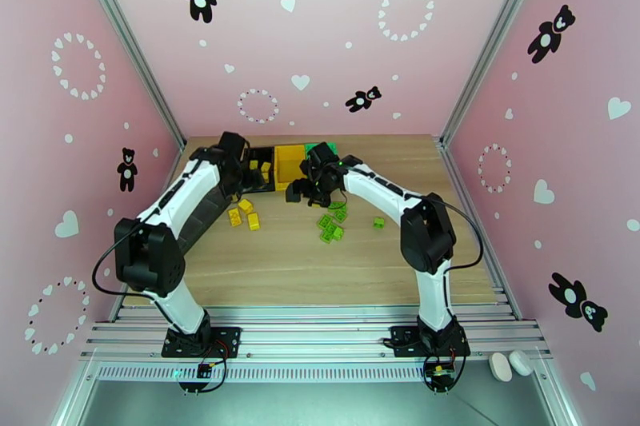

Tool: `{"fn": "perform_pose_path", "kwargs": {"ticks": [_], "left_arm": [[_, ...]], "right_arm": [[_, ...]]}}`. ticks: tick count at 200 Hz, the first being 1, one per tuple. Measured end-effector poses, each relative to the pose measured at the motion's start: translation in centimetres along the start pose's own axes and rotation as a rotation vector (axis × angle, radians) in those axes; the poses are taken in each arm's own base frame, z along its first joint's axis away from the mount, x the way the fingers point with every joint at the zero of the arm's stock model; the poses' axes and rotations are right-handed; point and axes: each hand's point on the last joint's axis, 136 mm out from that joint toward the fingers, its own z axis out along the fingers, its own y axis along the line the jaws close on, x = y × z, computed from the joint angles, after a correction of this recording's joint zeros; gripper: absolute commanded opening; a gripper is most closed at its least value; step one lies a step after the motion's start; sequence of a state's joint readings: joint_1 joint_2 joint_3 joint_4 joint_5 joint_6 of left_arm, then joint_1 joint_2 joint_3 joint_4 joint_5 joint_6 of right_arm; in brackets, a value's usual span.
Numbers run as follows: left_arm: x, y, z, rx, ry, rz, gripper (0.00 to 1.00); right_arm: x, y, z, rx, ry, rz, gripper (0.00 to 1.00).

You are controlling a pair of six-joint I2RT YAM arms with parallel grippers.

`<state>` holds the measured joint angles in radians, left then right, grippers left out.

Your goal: Sort the legos into containers by color

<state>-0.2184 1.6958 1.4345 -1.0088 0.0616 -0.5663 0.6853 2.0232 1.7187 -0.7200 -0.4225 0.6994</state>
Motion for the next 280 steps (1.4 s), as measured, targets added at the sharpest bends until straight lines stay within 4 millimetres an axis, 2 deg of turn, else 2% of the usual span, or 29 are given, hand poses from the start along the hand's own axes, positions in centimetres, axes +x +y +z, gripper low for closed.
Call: {"fn": "perform_pose_path", "kwargs": {"ticks": [33, 53, 79, 104, 140, 159, 193, 237, 280], "left_arm": [[3.4, 1.7, 2.6, -0.059, 0.062, -0.002, 0.75], [5.1, 1.5, 3.8, -0.07, 0.085, 0.019, 0.72], [6.2, 0.9, 4.8, -0.067, 0.093, 0.039, 0.69], [6.1, 0.8, 6.4, -0.082, 0.104, 0.043, 0.68], [6.9, 2.1, 9.2, -0.161, 0.16, 0.046, 0.68], [6.6, 2.2, 9.7, -0.172, 0.163, 0.046, 0.68], [4.9, 2.0, 9.9, -0.171, 0.136, 0.04, 0.67], [3.4, 2.5, 11.0, -0.183, 0.143, 0.032, 0.57], [3.2, 2.6, 11.2, -0.186, 0.152, 0.048, 0.4]], "right_arm": [[2.5, 0.2, 0.8, 0.054, 0.038, -0.036, 0.79], [3.8, 0.0, 1.2, 0.082, 0.059, -0.054, 0.79], [5.3, -0.4, 1.6, 0.114, 0.082, -0.064, 0.79], [6.3, -0.9, 1.8, 0.134, 0.1, -0.066, 0.79], [6.4, -1.0, 1.3, 0.146, 0.093, -0.071, 0.79], [6.3, -0.9, 1.0, 0.144, 0.084, -0.076, 0.79], [6.3, -0.8, 0.7, 0.144, 0.084, -0.079, 0.79], [6.4, -0.9, 0.7, 0.148, 0.088, -0.077, 0.79], [6.4, -1.0, 0.7, 0.147, 0.088, -0.074, 0.79]]}}
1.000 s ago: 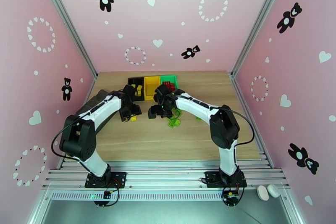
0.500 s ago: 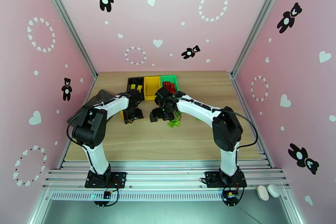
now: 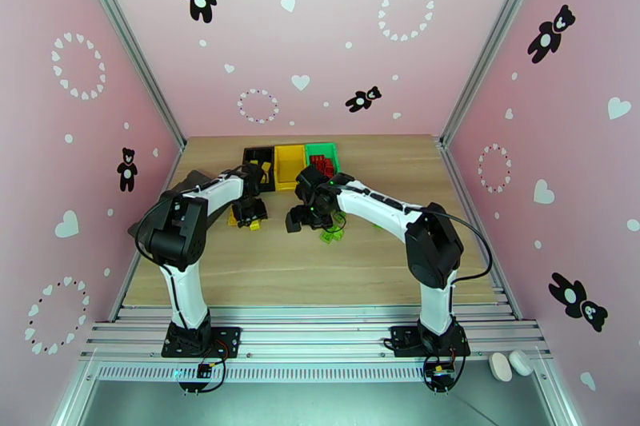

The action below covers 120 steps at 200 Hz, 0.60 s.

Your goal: Sort the legos into containers by color

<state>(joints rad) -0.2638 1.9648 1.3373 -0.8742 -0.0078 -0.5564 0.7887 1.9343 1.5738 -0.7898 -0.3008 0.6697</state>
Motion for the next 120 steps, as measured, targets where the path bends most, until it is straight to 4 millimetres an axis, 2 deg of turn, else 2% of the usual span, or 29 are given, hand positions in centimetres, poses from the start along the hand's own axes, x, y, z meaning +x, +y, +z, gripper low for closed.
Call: {"fn": "perform_pose_path", "kwargs": {"ticks": [31, 51, 81, 120], "left_arm": [[0.3, -0.5, -0.1, 0.009, 0.003, 0.019, 0.33], [1.0, -1.7, -0.6, 0.047, 0.013, 0.041, 0.32], [1.7, -4.0, -2.4, 0.158, 0.019, 0.06, 0.31], [2.1, -6.4, -4.4, 0.303, 0.039, 0.071, 0.31]], "right_arm": [[-0.2, 0.0, -0.1, -0.006, -0.002, 0.004, 0.79], [-0.7, 0.3, -0.5, -0.027, -0.011, 0.007, 0.79], [-2.7, 1.1, -1.1, -0.09, -0.042, 0.026, 0.79], [-5.6, 1.5, -1.0, -0.183, -0.056, 0.076, 0.78]]}}
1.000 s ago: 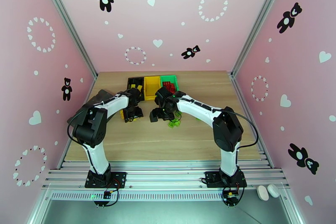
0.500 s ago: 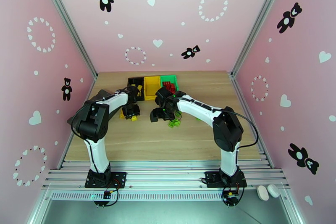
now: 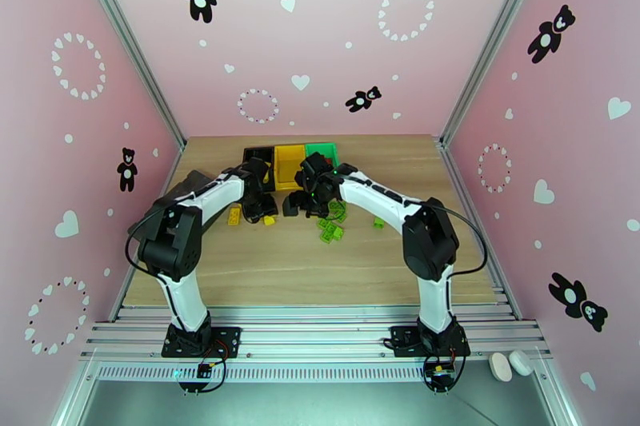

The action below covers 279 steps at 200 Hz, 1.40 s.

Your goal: Sort the legos into containers by color

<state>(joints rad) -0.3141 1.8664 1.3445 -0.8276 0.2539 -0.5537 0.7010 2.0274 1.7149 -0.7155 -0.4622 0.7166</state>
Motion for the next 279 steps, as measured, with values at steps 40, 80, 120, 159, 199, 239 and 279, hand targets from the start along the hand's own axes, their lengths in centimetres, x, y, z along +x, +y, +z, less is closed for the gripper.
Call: {"fn": "perform_pose_path", "kwargs": {"ticks": [40, 80, 120, 159, 199, 239, 279], "left_arm": [[-2.0, -2.3, -2.1, 0.119, -0.023, -0.019, 0.31], [-7.3, -3.0, -6.0, 0.184, -0.132, -0.054, 0.32], [-12.8, -3.0, -8.4, 0.202, -0.22, -0.084, 0.32], [-17.7, -2.3, -8.2, 0.168, -0.267, -0.117, 0.4], [-20.6, -2.3, -7.2, 0.141, -0.282, -0.114, 0.69], [-20.0, -1.8, -6.8, 0.12, -0.261, -0.111, 0.78], [-16.1, 0.3, -6.9, 0.062, -0.211, -0.12, 0.78]], "right_arm": [[-3.7, 1.6, 0.3, -0.098, -0.027, 0.015, 0.77], [-7.3, 3.5, -0.3, -0.187, -0.073, 0.011, 0.77], [-9.5, 3.3, 0.5, -0.223, -0.078, 0.044, 0.77], [-10.3, 2.1, 0.9, -0.224, -0.076, 0.079, 0.77], [-10.7, 1.4, 0.5, -0.217, -0.083, 0.091, 0.77], [-10.3, 0.9, 0.8, -0.194, -0.071, 0.09, 0.77], [-8.5, -0.6, 1.6, -0.143, -0.038, 0.1, 0.78]]}}
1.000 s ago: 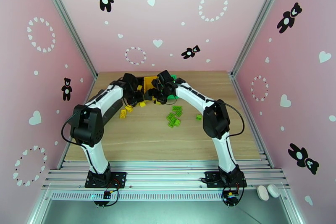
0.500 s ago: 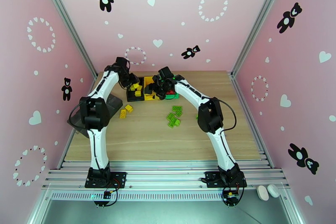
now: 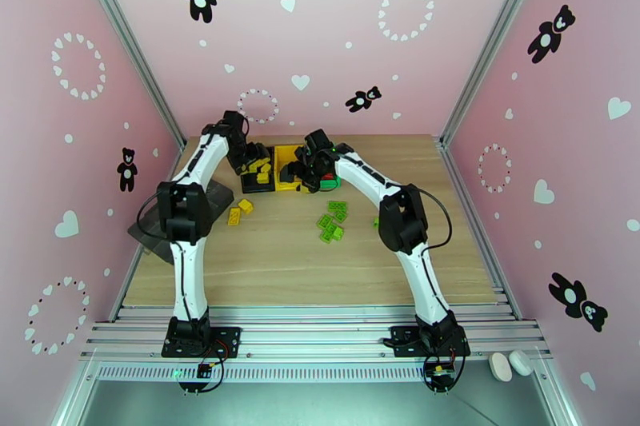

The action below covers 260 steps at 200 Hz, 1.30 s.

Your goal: Sort the legos into containers by color

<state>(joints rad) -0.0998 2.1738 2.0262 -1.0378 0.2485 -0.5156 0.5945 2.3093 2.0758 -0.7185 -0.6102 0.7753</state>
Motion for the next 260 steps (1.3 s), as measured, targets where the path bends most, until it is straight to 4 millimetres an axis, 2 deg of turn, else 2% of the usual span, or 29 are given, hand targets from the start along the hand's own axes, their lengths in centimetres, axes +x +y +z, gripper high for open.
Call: {"fn": "perform_pose_path", "kwargs": {"ticks": [40, 60, 81, 110, 139, 168, 197, 260], "left_arm": [[3.5, 2.2, -3.4, -0.04, -0.026, 0.017, 0.77], [5.0, 3.6, -4.3, -0.069, -0.037, 0.025, 0.75], [6.8, 5.5, -3.9, -0.118, -0.024, 0.026, 0.74], [9.5, 8.6, -2.3, -0.203, 0.025, 0.019, 0.73], [11.3, 10.8, -1.1, -0.265, 0.057, 0.012, 0.73], [11.9, 12.2, -0.4, -0.307, 0.061, 0.013, 0.71], [11.7, 12.6, -0.2, -0.321, 0.048, 0.021, 0.67], [11.7, 13.6, 1.9, -0.355, 0.069, 0.04, 0.63]], "right_arm": [[2.2, -0.1, 0.0, 0.031, 0.025, -0.009, 0.78], [3.3, 0.4, -0.2, 0.036, 0.033, -0.027, 0.77], [4.3, 1.1, -0.3, 0.037, 0.038, -0.048, 0.78], [5.5, 1.6, -0.1, 0.043, 0.054, -0.067, 0.78], [6.3, 2.0, 0.4, 0.054, 0.064, -0.1, 0.77], [7.3, 2.4, 0.7, 0.063, 0.08, -0.126, 0.77], [8.1, 2.5, 0.9, 0.07, 0.097, -0.137, 0.77], [8.2, 2.4, 0.5, 0.076, 0.1, -0.152, 0.77]]}}
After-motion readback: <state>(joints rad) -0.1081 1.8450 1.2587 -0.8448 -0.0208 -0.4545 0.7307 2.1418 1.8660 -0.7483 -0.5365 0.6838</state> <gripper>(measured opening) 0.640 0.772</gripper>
